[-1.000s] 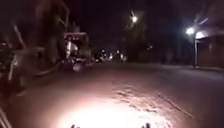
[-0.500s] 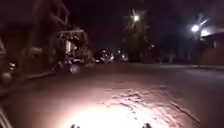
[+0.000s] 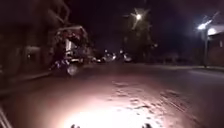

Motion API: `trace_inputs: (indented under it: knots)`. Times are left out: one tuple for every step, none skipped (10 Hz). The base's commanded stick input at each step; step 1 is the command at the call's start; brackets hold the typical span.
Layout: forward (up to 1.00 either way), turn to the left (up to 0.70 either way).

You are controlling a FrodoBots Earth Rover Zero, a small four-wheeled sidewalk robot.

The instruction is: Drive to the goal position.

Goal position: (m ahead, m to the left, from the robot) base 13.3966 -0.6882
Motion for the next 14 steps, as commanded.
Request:
trace_inputs:
  knots:
    - [0.85,0.00]
    - [0.85,0.00]
    - [0.85,0.00]
    - [0.85,0.00]
    - [0.85,0.00]
    - [0.85,0.00]
    - [0.85,0.00]
    - [0.85,0.00]
    - [0.85,0.00]
    - [0.85,0.00]
    - [0.85,0.00]
    - [0.85,0.00]
    - [0.85,0.00]
    - [0.85,0.00]
